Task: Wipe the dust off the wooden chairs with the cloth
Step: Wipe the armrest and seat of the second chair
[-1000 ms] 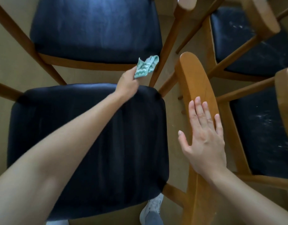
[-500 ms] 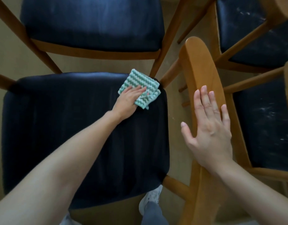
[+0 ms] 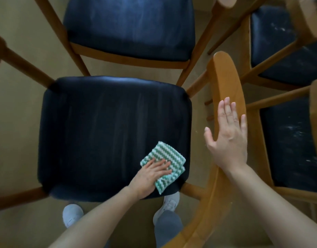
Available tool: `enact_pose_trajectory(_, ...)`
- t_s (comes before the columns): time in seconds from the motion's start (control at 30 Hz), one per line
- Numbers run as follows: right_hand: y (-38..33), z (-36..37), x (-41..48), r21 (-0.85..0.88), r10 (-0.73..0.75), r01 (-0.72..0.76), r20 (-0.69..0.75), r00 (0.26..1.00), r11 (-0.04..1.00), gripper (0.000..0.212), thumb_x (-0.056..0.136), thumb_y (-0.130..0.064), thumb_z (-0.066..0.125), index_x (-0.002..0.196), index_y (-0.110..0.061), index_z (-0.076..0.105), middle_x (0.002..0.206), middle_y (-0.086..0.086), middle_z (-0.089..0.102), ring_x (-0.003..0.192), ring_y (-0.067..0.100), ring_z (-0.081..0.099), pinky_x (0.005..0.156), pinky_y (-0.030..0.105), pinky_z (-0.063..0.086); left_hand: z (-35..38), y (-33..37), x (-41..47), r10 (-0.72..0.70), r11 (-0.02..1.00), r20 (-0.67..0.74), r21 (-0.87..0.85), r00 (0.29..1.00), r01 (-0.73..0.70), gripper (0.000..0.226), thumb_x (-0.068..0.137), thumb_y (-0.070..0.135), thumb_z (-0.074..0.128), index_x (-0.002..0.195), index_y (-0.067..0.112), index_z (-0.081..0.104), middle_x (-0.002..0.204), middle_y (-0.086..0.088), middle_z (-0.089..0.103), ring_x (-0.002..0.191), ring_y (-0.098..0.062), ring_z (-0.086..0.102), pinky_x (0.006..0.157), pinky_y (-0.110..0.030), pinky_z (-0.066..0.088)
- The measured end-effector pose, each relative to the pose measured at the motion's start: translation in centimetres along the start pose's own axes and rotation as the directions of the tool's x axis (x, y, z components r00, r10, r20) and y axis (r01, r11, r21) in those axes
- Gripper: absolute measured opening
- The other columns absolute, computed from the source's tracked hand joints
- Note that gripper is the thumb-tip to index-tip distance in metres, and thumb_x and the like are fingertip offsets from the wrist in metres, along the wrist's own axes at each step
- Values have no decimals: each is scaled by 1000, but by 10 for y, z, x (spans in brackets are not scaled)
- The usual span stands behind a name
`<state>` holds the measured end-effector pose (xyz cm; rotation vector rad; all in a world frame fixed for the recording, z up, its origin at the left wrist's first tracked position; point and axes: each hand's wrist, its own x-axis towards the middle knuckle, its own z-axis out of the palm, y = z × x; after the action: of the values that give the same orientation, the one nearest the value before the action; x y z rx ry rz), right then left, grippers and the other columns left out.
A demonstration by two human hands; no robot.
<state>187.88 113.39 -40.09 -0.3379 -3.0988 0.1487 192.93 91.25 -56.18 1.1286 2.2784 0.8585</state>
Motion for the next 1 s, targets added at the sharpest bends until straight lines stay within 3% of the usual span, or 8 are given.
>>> enact_pose_trajectory(0.1, -1, -1, -1, 21, 8, -8, 4, 1000, 1000, 69, 90, -36, 40, 150, -8, 17, 157, 8, 15, 145, 19, 8, 117, 40, 5, 14, 10, -32, 27, 998, 92, 62, 995, -33, 65, 63, 9, 77, 123, 28, 59, 138, 6, 51, 132, -11, 38, 113, -32, 9)
enact_pose_trajectory(0.27, -3, -5, -3, -5, 49, -49, 6, 999, 999, 65, 95, -32, 42, 150, -9, 16, 157, 8, 14, 144, 19, 6, 116, 39, 7, 8, 18, -65, -29, 999, 336, -6, 941, 33, 50, 92, 20, 33, 141, 25, 41, 153, 10, 25, 141, -1, 4, 114, -23, -17)
enact_pose_trajectory(0.5, -32, -16, -34, 108, 29, -42, 113, 993, 993, 66, 95, -34, 40, 150, -12, 11, 156, 1, 6, 145, 15, 3, 116, 36, 3, -4, 14, -88, -136, 986, 537, -12, 833, 168, 48, 90, 7, 42, 135, 23, 49, 137, 1, 53, 129, -16, 44, 109, -28, 28)
enact_pose_trajectory(0.6, -42, -10, -48, 105, 28, -40, 114, 993, 994, 69, 90, -35, 41, 149, -10, 18, 155, 2, 12, 144, 19, 10, 115, 40, 8, -31, 23, -61, -191, 907, 429, -268, 883, 326, 38, 90, 10, 46, 122, 25, 59, 118, 6, 66, 111, -10, 58, 94, -26, 43)
enact_pose_trajectory(0.67, -44, -6, -53, 79, 33, -41, 93, 995, 996, 69, 88, -32, 45, 148, -9, 22, 154, 6, 19, 144, 23, 15, 113, 43, 13, -61, 26, -34, -283, 747, 325, -516, 903, 419, 30, 91, 11, 53, 113, 28, 66, 107, 13, 70, 102, -1, 62, 91, -25, 48)
enact_pose_trajectory(0.77, -41, -2, -53, 27, 35, -36, 65, 997, 999, 70, 86, -31, 49, 147, -7, 27, 153, 10, 25, 142, 25, 20, 113, 44, 18, -117, 4, 14, -438, 566, 50, -760, 898, 319, 28, 85, 13, 58, 100, 35, 66, 94, 24, 70, 94, 3, 63, 91, -28, 49)
enact_pose_trajectory(0.87, -37, 3, -49, -9, 31, -30, 50, 998, 999, 70, 87, -33, 48, 148, -8, 25, 154, 8, 21, 143, 23, 17, 117, 38, 14, -172, -38, 66, -493, 748, -283, -620, 823, 235, 37, 82, 17, 51, 115, 33, 62, 113, 10, 66, 110, -12, 59, 101, -38, 44)
enact_pose_trajectory(1.0, -37, 1, -48, 58, 18, -18, 12, 1000, 998, 69, 88, -39, 38, 149, -12, 18, 156, 5, 15, 145, 18, 9, 118, 27, 1, -220, -81, 128, -450, 893, -479, -231, 754, 387, 49, 93, 5, 43, 141, 15, 41, 145, -7, 41, 134, -22, 36, 111, -33, 27)
